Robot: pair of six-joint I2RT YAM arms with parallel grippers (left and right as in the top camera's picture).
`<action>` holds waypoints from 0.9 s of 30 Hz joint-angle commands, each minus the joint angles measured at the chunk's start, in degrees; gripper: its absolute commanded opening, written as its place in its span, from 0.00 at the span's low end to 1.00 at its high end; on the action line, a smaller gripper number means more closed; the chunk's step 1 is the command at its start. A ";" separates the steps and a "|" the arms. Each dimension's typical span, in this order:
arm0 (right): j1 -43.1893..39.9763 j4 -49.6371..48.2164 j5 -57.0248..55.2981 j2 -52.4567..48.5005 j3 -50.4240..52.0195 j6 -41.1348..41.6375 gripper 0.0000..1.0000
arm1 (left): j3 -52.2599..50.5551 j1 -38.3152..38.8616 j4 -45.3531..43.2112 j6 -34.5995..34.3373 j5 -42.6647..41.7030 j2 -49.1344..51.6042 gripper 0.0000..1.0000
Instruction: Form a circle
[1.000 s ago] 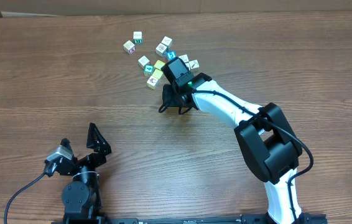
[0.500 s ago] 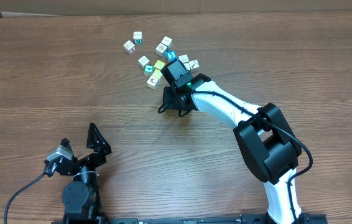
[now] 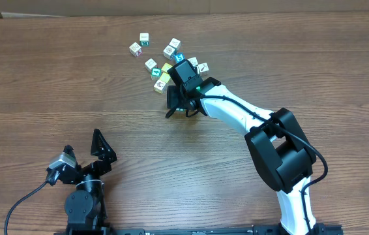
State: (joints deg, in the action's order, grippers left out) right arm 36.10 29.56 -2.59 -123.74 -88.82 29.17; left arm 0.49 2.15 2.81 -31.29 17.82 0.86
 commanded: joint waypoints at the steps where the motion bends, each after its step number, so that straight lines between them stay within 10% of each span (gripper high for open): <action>1: 0.11 -1.16 -3.06 0.28 0.15 -2.67 0.62 | -0.22 0.00 -0.02 0.68 0.61 -0.57 0.99; 14: 0.26 1.11 -3.34 0.28 0.15 -2.64 0.49 | -0.22 0.00 -0.02 0.68 0.61 -0.57 1.00; 27: -1.16 11.91 -0.48 0.31 -10.51 -22.32 0.70 | -0.22 0.00 -0.02 0.68 0.61 -0.57 0.99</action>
State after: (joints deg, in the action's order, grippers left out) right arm 35.83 39.62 -3.66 -123.81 -94.02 14.90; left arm 0.49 2.15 2.83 -31.29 17.82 0.86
